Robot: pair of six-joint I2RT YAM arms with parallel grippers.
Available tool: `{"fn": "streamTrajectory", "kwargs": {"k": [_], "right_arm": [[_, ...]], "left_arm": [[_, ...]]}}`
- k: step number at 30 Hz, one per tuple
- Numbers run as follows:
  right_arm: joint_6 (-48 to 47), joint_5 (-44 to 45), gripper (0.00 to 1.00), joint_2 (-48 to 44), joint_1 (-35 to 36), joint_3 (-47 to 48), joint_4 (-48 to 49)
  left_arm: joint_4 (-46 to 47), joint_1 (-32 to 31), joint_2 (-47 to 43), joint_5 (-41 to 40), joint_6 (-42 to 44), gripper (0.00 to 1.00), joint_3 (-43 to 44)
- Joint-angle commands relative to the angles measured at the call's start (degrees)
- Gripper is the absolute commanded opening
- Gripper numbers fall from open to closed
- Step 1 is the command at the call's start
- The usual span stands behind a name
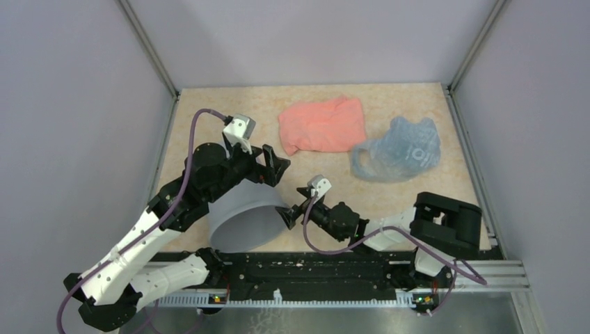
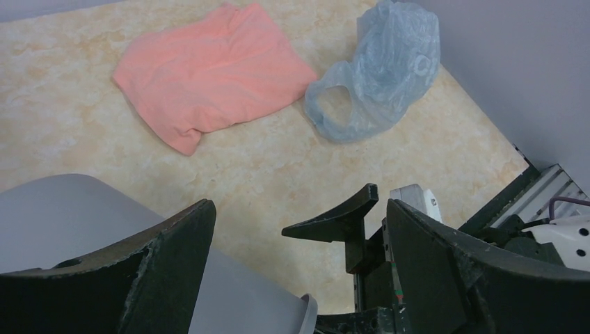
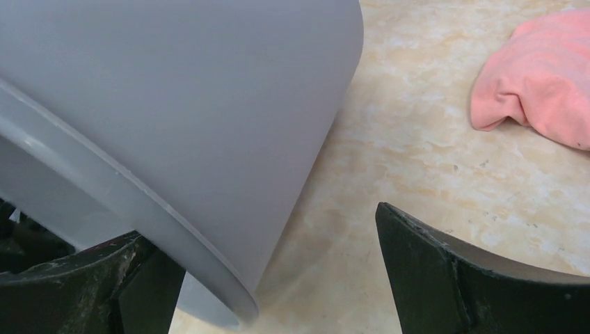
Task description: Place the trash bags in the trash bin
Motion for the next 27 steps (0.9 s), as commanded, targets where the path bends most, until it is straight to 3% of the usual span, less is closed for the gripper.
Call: {"fn": "streamTrajectory", "kwargs": {"k": [1, 8, 12, 14, 18, 27], "right_arm": [[0.1, 4.2, 0.99, 6.0, 0.8, 4.0, 12.0], [1.1, 6.9, 0.98, 13.7, 0.8, 7.2, 19.1], [1.0, 9.3, 0.92, 15.3, 0.8, 7.8, 20.3], [1.0, 10.2, 0.82, 15.4, 0.8, 7.9, 20.5], [0.8, 11.3, 0.5, 15.2, 0.7, 8.3, 19.9], [0.6, 12.6, 0.09, 10.5, 0.8, 8.0, 14.3]], "left_arm": [[0.3, -0.2, -0.2, -0.3, 0.7, 0.99, 2.9], [-1.0, -0.2, 0.1, -0.1, 0.6, 0.98, 3.8], [-1.6, -0.2, 0.1, 0.0, 0.4, 0.98, 4.0], [-1.5, -0.2, 0.1, 0.2, 0.3, 0.98, 4.0], [-1.5, -0.2, 0.2, 0.3, 0.0, 0.98, 3.9], [-1.4, -0.2, -0.5, 0.1, -0.2, 0.99, 4.4]]}}
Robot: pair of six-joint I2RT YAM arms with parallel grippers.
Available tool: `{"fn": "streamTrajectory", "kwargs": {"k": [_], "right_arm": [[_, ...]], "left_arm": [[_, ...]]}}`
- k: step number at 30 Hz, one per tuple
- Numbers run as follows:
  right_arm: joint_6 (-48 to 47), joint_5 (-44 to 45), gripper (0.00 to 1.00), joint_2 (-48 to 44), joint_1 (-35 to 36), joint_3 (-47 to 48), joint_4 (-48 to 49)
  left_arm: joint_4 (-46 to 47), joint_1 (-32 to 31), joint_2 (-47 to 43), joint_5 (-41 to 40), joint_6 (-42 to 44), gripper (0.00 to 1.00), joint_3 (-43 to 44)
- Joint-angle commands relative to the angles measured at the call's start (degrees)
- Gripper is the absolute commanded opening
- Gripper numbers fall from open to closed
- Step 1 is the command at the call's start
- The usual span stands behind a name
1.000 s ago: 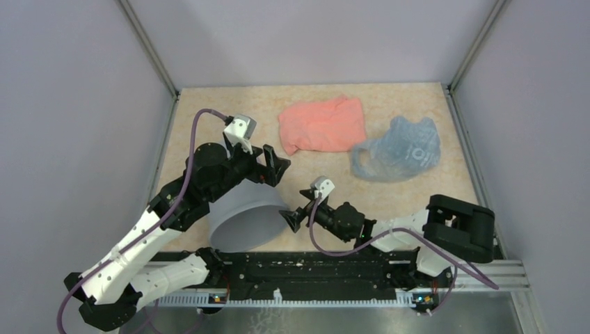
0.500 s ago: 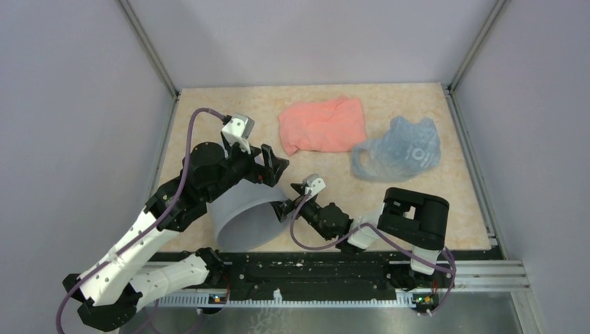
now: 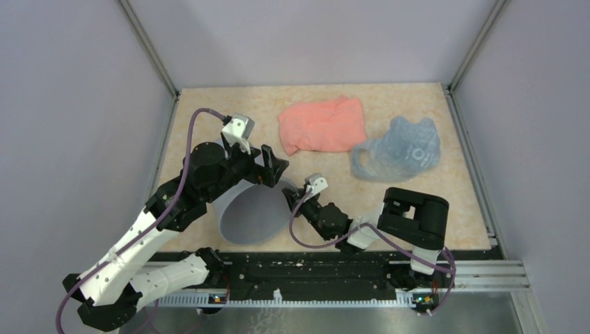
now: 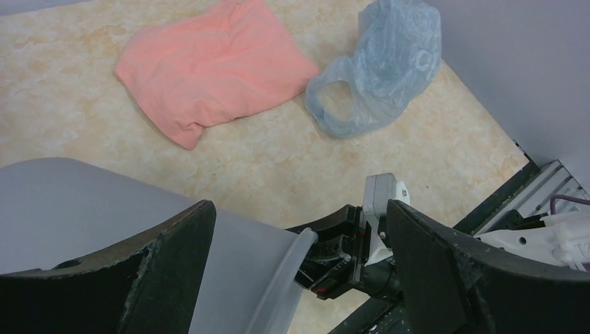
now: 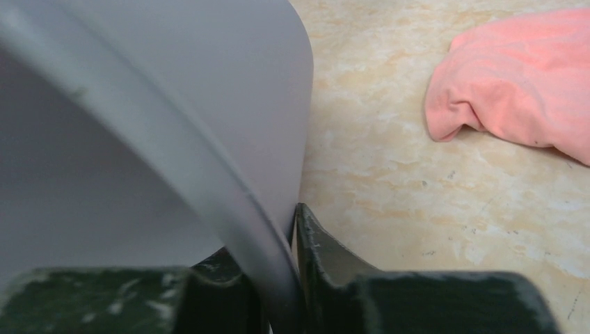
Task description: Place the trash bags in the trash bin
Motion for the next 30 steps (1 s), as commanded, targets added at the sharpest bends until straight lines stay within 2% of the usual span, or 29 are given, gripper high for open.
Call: {"fn": "streamTrajectory", "kwargs": {"k": [1, 3, 6, 11, 17, 23, 30], "right_arm": [[1.0, 1.3, 0.05, -5.4, 0.6, 1.7, -1.0], [0.9, 1.8, 0.0, -7.8, 0.6, 1.6, -3.7], [1.4, 3.1, 0.0, -12.2, 0.6, 2.3, -11.0], [2.2, 4.8, 0.0, -20.8, 0.5, 3.6, -26.3], [4.3, 1.4, 0.0, -29.9, -2.4, 7.7, -49.8], [7.0, -1.3, 0.0, -37.5, -5.7, 15.3, -70.7], [7.2, -1.9, 0.0, -39.9, -7.4, 26.1, -92.1]], "left_arm": [[1.3, -0.2, -0.6, 0.2, 0.0, 0.98, 2.8], [1.3, -0.2, -0.8, 0.3, -0.1, 0.99, 3.1], [1.6, -0.2, -1.1, 0.7, -0.1, 0.99, 4.1], [3.5, -0.2, -2.3, 1.3, 0.6, 0.98, 5.9], [7.2, -0.2, -2.8, 2.8, 1.8, 0.98, 8.3], [11.3, -0.2, -4.5, 2.3, 2.3, 0.99, 8.9], [14.9, -0.2, -5.6, 1.6, 2.9, 0.99, 9.0]]}}
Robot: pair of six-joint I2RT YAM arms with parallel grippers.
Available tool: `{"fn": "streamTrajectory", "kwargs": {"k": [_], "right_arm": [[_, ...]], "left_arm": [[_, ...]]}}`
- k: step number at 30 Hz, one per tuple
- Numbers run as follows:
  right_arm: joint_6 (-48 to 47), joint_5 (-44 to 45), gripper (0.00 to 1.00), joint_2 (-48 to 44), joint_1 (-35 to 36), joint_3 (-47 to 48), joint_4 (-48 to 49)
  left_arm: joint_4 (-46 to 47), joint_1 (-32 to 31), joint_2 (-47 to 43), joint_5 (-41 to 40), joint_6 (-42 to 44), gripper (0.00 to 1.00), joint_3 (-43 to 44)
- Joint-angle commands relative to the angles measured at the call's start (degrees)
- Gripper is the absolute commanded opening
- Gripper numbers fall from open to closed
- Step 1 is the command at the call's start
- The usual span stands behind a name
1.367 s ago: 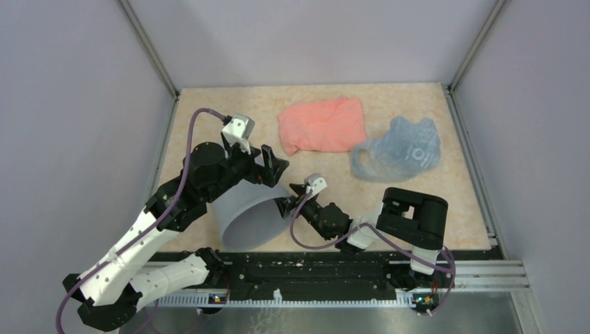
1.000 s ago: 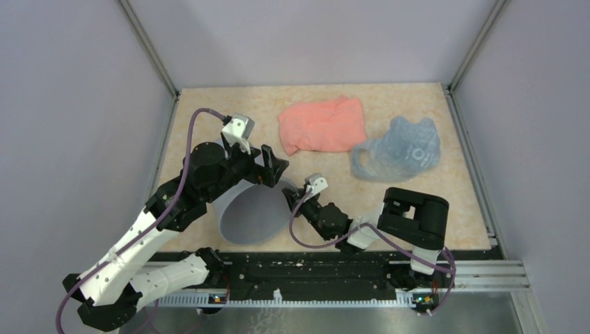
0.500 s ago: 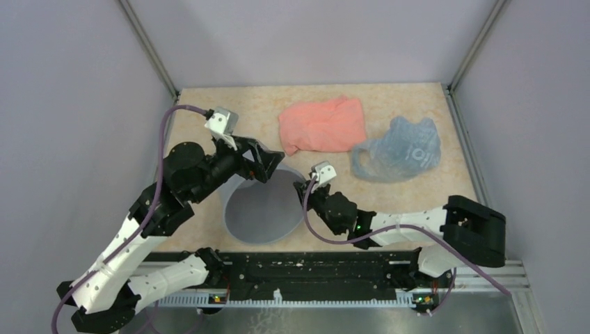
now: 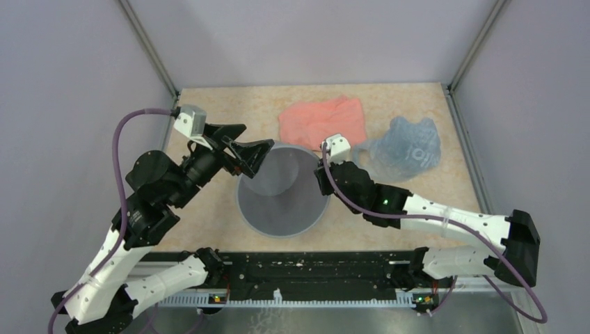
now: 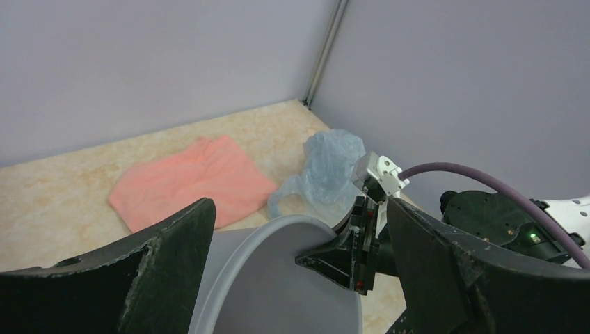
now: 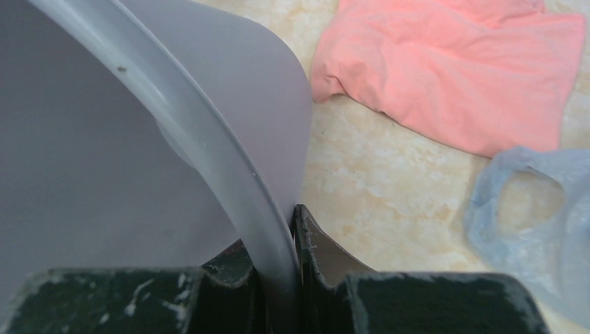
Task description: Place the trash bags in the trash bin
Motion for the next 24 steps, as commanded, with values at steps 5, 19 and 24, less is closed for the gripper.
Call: {"fn": "streamTrajectory", "kwargs": {"k": [5, 19, 24], "right_arm": [[1.7, -3.4, 0.0, -1.7, -1.5, 14.4, -21.8], [-1.0, -10.6, 0.0, 7.7, -2.9, 28.4, -36.1], [-0.1, -15.3, 0.0, 12.1, -7.8, 33.9, -40.5]], "left_arm": [[7.0, -0.2, -1.2, -1.0, 1.7, 0.99, 1.9], [14.3, -0.2, -0.3, -12.2, 4.2, 0.99, -0.1], [15.5, -0.2, -1.1, -13.4, 5.8, 0.99, 0.3]]}}
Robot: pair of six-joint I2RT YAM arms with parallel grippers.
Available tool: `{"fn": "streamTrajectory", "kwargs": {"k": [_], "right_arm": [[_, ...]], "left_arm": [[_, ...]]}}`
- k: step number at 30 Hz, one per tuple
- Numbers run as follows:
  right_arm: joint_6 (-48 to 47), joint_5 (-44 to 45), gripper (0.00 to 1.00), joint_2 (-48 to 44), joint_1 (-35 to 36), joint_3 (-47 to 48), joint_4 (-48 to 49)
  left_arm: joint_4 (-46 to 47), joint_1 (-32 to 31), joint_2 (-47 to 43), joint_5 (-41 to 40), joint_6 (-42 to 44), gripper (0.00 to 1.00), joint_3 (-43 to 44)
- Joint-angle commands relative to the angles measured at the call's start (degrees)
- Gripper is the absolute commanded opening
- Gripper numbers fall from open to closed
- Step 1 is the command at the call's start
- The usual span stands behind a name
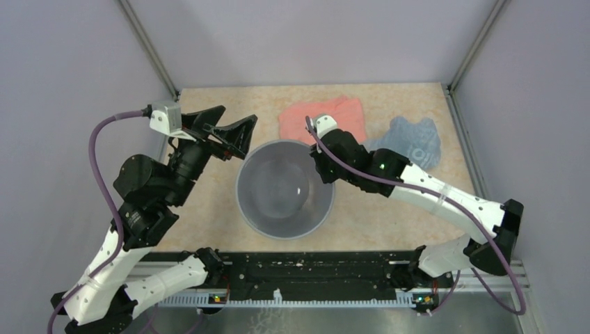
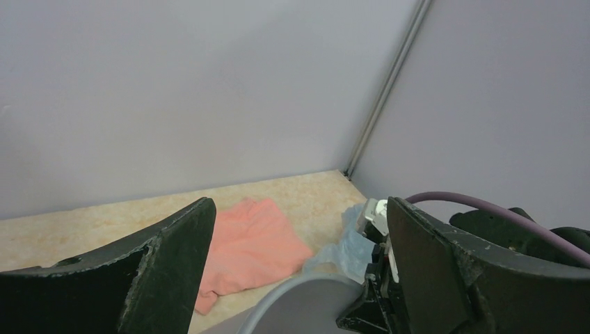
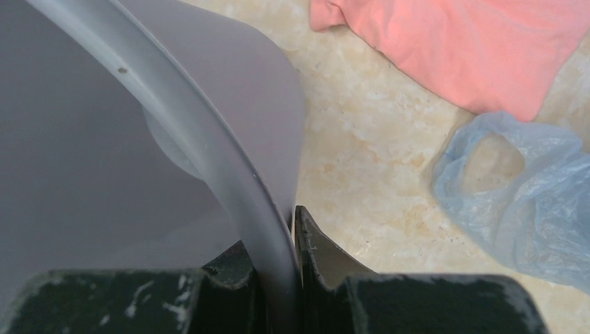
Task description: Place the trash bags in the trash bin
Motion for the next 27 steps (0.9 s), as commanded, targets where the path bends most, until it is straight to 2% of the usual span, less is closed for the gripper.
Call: {"fn": "streamTrajectory", "kwargs": {"k": [1, 6, 12, 20, 27], "right_arm": [[0.8, -5.0, 0.0, 4.2, -5.0, 8.4, -4.8], [0.3, -8.4, 0.0, 12.8, -8.4, 18.3, -7.9], [0.4, -11.8, 0.0, 19.2, -12.6, 25.1, -8.0], [0.9, -11.8, 0.0, 29.7, -13.9, 36.3, -11.1], [2.5, -12.4, 0.2, 37.9, -13.9, 45.7, -13.0]], "left_arm": [[4.4, -0.2, -0.7, -2.1, 2.2, 0.99, 0.6], [1.5, -0.2, -3.0, 5.1, 2.4, 0.99, -0.8], [-3.9, -0.2, -6.7, 10.1, 2.6, 0.99, -2.5], [-8.3, -0.2, -12.3, 11.2, 0.6, 0.99, -8.0], [-9.4, -0.2, -14.1, 12.8, -1.5, 0.99, -11.4]]}}
